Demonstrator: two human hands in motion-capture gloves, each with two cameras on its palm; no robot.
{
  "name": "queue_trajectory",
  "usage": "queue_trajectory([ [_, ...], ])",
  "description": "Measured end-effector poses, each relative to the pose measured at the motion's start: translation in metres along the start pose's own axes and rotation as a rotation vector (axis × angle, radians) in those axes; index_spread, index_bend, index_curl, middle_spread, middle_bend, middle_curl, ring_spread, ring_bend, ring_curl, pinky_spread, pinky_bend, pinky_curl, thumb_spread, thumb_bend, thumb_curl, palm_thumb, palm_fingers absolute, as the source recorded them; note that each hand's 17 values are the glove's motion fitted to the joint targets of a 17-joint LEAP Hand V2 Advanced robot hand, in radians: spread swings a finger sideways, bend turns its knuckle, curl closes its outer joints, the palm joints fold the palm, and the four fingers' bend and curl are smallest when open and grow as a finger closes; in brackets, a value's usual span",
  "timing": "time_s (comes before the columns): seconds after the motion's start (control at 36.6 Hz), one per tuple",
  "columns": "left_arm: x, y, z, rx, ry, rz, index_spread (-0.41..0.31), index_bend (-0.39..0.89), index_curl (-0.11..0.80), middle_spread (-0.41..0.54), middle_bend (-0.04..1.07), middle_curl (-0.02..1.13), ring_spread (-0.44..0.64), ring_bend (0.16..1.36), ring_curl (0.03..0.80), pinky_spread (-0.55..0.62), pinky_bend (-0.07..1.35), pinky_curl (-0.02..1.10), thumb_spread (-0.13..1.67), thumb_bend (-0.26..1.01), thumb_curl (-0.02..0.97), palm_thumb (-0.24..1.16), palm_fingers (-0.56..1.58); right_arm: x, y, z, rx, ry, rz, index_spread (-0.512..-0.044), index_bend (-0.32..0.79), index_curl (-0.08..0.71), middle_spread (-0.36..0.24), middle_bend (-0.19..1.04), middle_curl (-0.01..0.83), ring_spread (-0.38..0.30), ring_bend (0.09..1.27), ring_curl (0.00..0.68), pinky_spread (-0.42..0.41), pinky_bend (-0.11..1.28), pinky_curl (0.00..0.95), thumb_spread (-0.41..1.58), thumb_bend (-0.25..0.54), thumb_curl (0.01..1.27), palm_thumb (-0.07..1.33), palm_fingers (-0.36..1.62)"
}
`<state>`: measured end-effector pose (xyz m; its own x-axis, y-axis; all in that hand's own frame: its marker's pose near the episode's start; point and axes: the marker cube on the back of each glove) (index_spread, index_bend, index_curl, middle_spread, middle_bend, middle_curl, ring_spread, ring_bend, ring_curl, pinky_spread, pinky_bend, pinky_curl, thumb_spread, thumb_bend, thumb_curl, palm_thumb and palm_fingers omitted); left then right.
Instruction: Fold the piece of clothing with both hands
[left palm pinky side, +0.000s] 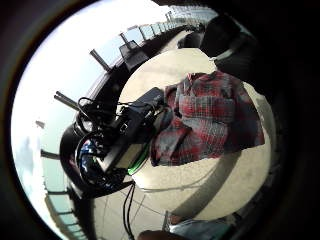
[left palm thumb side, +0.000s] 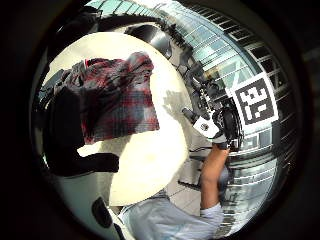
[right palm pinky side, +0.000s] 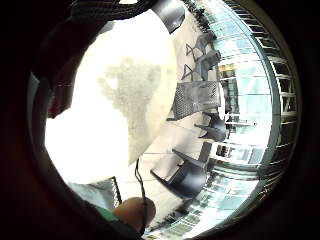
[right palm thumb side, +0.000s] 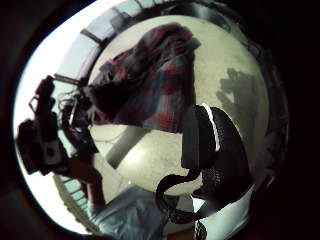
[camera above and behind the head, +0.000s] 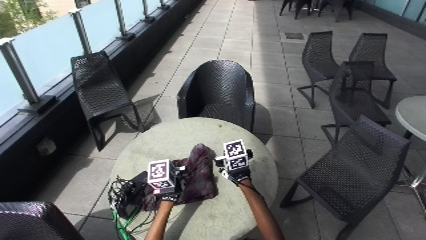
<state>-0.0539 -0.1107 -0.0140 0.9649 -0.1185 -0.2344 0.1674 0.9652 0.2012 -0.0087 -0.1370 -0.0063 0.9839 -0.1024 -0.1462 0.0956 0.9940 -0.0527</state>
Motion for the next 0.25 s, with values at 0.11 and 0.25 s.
queue_trajectory([
  [0.11,0.014,-0.001,0.007,-0.001,-0.005,0.027,-0.112,0.15,0.337,-0.025,0.17,0.33,0.18,0.52,0.31,0.28,0.36,0.4,1.53,0.16,0.341,0.59,0.47,0.023,0.002,-0.008,0.104,-0.013,0.074,-0.352,0.13,0.175,-0.098,0.34,0.429,0.035,0.4,0.325,0.199,0.53,0.342,1.26,-0.01,0.42,0.59,0.33],
  [0.25,0.031,0.002,0.008,0.0,-0.034,0.067,-0.11,0.15,0.338,-0.027,0.17,0.33,0.17,0.52,0.311,0.28,0.36,0.4,1.52,0.15,0.34,0.57,0.47,0.039,0.008,-0.012,0.214,-0.07,0.129,-0.351,0.14,0.193,-0.08,0.32,0.416,0.066,0.37,0.312,0.219,0.5,0.329,1.29,-0.005,0.4,0.61,0.29],
])
